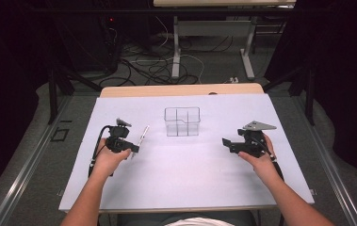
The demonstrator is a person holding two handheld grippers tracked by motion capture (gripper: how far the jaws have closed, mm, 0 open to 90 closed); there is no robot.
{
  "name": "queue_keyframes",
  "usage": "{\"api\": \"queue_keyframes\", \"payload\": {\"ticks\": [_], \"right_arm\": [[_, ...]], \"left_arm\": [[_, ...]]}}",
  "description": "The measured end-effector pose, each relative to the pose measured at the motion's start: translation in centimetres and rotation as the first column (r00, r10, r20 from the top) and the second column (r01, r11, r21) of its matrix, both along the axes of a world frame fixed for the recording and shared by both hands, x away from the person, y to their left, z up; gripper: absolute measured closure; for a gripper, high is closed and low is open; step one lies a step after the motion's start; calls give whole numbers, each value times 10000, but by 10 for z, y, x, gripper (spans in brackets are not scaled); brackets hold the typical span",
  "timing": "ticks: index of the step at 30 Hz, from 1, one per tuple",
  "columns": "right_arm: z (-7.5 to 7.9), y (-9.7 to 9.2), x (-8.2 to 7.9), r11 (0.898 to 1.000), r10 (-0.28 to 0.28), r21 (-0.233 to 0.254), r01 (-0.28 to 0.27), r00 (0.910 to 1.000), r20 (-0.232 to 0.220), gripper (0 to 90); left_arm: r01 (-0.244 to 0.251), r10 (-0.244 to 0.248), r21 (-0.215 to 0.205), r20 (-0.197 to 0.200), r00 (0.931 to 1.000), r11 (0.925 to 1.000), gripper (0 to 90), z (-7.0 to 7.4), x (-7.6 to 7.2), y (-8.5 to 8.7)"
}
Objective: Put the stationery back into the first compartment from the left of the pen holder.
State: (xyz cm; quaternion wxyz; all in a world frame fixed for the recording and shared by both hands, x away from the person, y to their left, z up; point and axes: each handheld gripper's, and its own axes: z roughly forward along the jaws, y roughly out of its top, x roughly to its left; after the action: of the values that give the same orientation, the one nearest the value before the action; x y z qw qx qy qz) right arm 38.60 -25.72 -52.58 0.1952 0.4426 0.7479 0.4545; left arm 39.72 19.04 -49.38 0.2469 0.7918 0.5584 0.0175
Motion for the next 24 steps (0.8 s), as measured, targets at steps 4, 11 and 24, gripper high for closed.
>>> {"api": "queue_keyframes", "payload": {"ticks": [4,11,24], "right_arm": [[0,3,-1,9999,101,-112,-101,9999,35,161],[2,13,-4,9969,430,-671,-408,9986,313,141],[1,28,-9,9842,1067,-1478,-977,9928,548,94]], "left_arm": [[93,-91,-95,261,9996,9999,801,10,-6,3],[495,-483,-230,519,9975,9985,801,21,-15,-3],[1495,-1478,-438,402,9882,9878,801,23,-22,-24]]}}
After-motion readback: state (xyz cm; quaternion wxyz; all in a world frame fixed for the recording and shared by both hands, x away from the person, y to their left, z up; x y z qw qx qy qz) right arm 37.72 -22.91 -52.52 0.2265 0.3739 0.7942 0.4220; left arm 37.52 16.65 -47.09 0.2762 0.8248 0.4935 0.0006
